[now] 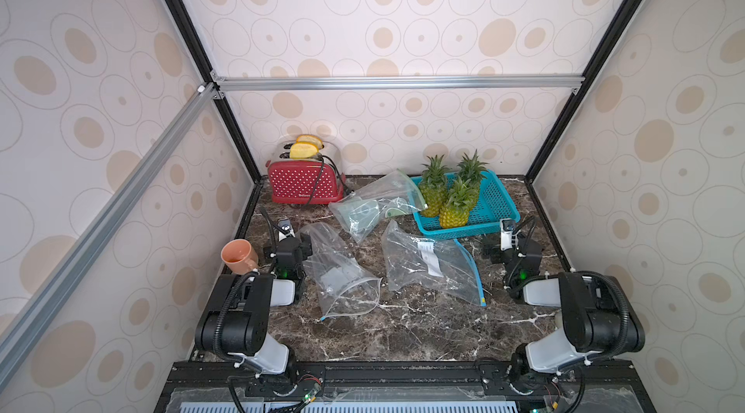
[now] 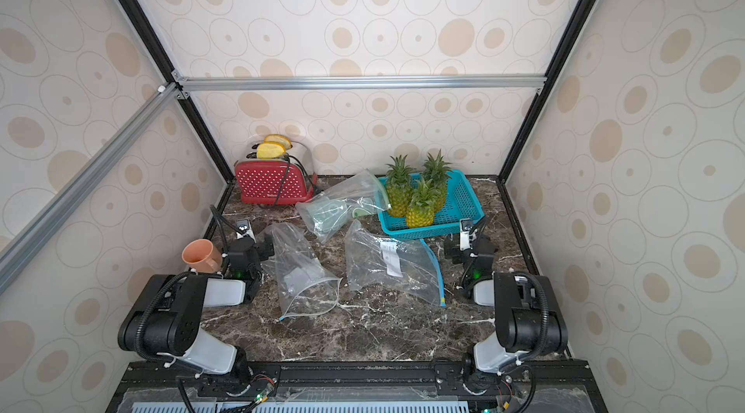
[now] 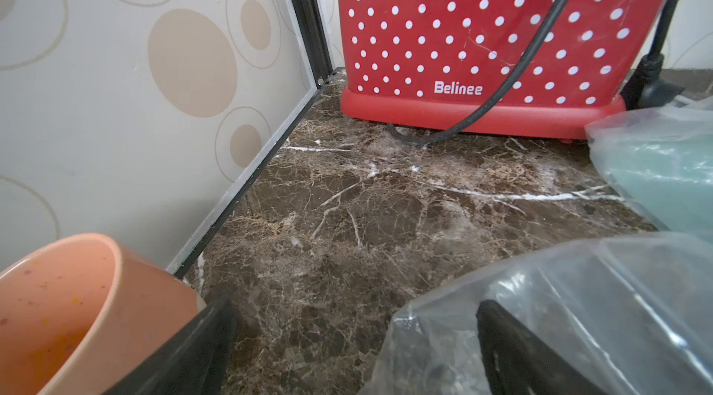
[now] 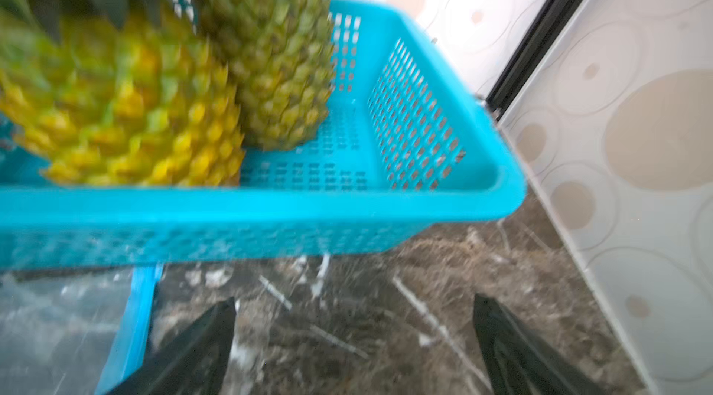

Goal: Open the zip-top bag and take out the pineapple
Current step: Reset both arms

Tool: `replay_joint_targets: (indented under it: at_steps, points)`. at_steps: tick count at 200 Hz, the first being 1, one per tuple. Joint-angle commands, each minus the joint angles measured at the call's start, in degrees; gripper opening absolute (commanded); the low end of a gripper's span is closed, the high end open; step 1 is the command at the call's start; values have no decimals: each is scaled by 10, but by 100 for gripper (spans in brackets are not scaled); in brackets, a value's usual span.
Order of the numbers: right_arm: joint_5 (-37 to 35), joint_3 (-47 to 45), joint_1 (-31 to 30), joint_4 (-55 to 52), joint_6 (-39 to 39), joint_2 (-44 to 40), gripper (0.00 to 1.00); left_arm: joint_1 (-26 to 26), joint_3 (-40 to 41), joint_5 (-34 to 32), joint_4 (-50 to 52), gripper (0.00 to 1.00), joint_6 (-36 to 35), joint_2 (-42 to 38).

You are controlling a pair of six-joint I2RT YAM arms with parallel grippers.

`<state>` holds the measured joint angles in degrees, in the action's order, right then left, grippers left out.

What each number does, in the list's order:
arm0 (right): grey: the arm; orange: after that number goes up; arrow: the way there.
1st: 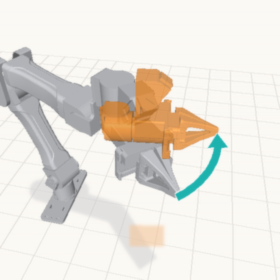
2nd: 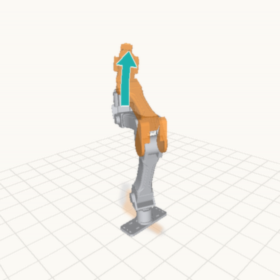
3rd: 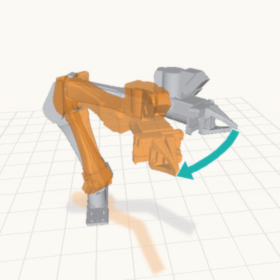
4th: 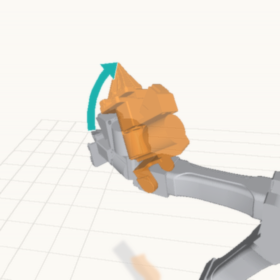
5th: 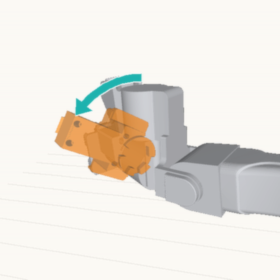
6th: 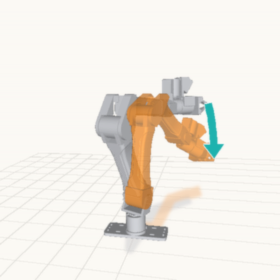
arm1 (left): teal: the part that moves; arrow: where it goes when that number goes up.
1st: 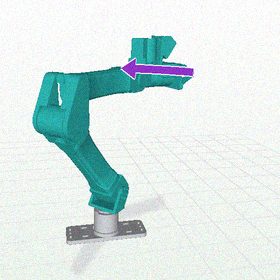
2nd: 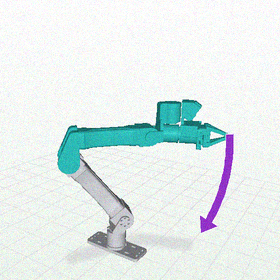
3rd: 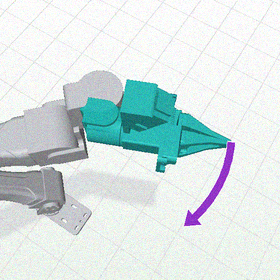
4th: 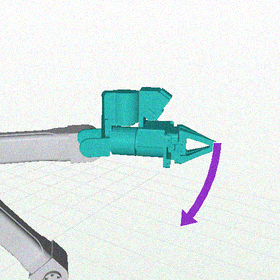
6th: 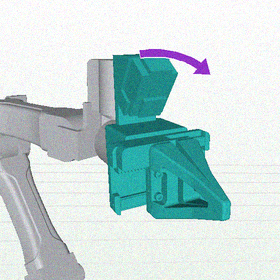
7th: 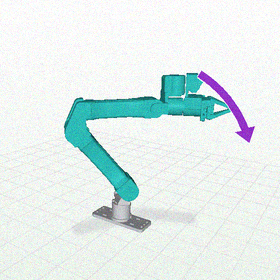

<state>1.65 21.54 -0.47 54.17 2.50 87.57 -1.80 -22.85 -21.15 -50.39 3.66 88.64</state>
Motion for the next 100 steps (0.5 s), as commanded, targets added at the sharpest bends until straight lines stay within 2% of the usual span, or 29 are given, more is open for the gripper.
replay_joint_targets:
  at_steps: [1, 15, 100]
  points:
    - [-21, -1, 4, -51, -7, -4, 100, 5, -3, -7, 0, 99, 3, -3]
    - [-30, 30, -1, -101, -2, 3, 100, 5, -2, -6, -1, 99, 4, -4]
    - [-32, 29, -3, -97, -2, 6, 100, 5, -3, -7, -1, 99, 3, -3]
